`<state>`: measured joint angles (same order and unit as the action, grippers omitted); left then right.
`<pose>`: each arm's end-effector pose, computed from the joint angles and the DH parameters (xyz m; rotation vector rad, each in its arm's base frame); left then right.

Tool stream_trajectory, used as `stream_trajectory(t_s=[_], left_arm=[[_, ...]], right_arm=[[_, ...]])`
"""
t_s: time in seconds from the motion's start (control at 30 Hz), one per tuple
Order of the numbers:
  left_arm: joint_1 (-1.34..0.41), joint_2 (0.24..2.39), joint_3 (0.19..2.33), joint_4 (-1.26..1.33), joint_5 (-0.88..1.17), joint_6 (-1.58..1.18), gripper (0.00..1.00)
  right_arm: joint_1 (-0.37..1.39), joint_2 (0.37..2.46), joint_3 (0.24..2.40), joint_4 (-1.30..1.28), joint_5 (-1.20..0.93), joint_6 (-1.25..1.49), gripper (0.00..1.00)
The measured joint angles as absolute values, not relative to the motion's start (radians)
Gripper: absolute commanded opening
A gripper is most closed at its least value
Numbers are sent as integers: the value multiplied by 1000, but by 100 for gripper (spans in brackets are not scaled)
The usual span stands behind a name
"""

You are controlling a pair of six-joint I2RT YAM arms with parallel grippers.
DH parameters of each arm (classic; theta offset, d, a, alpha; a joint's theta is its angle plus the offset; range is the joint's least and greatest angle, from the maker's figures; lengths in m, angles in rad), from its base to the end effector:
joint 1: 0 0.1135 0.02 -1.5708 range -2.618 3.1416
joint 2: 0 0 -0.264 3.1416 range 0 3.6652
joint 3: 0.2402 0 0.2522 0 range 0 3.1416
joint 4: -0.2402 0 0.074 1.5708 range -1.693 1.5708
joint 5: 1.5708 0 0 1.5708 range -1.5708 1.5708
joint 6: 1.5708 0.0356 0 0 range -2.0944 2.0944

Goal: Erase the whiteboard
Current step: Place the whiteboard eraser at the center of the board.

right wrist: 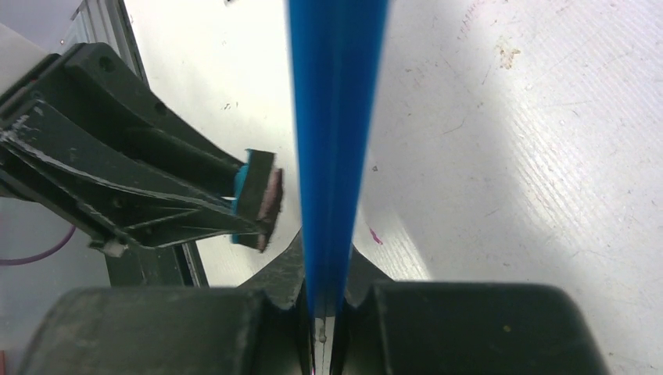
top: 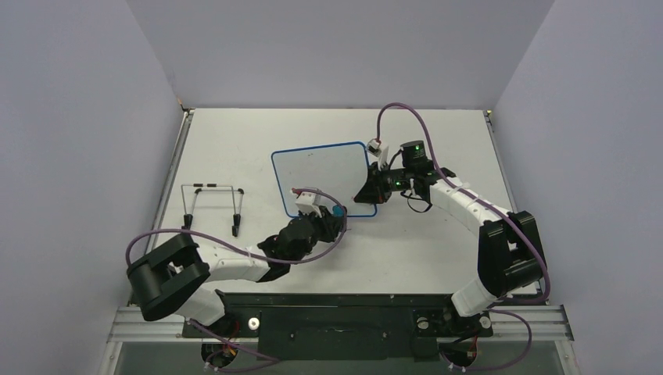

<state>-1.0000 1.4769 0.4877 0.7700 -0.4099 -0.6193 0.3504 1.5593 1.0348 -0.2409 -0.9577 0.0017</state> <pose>0.1654 -0.2314 0.1814 0.0465 1.8423 -0.7946 0.2973 0.1397 0.2413 -0.8617 2.0846 1.2901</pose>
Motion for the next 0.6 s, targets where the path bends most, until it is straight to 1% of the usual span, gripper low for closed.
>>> stream_trajectory(t_s=[0.2, 0.3, 0.37, 0.4, 0.43, 0.47, 0.53, 0.6], left_arm=[[-1000, 1310, 445, 537, -317, -753, 0], [-1000, 1292, 442, 421, -290, -802, 0], [-1000, 1309, 447, 334, -281, -818, 9], [-1000, 1325, 457, 296, -279, -820, 19], [-1000, 1355, 477, 246, -280, -823, 23], [-1000, 1389, 502, 199, -282, -823, 30], [-1000, 1457, 557, 123, -287, -819, 35], [-1000, 1492, 601, 96, -292, -816, 37]], right_arm=[[302, 1539, 1014, -240, -956, 6, 0], [279, 1517, 1000, -239, -944, 6, 0], [268, 1512, 997, -240, -940, 6, 0], [267, 1512, 997, -239, -938, 6, 0], [264, 1512, 997, -238, -937, 6, 0], [262, 1512, 997, -238, -937, 6, 0], [261, 1511, 997, -237, -936, 6, 0], [261, 1511, 997, -237, -936, 6, 0]])
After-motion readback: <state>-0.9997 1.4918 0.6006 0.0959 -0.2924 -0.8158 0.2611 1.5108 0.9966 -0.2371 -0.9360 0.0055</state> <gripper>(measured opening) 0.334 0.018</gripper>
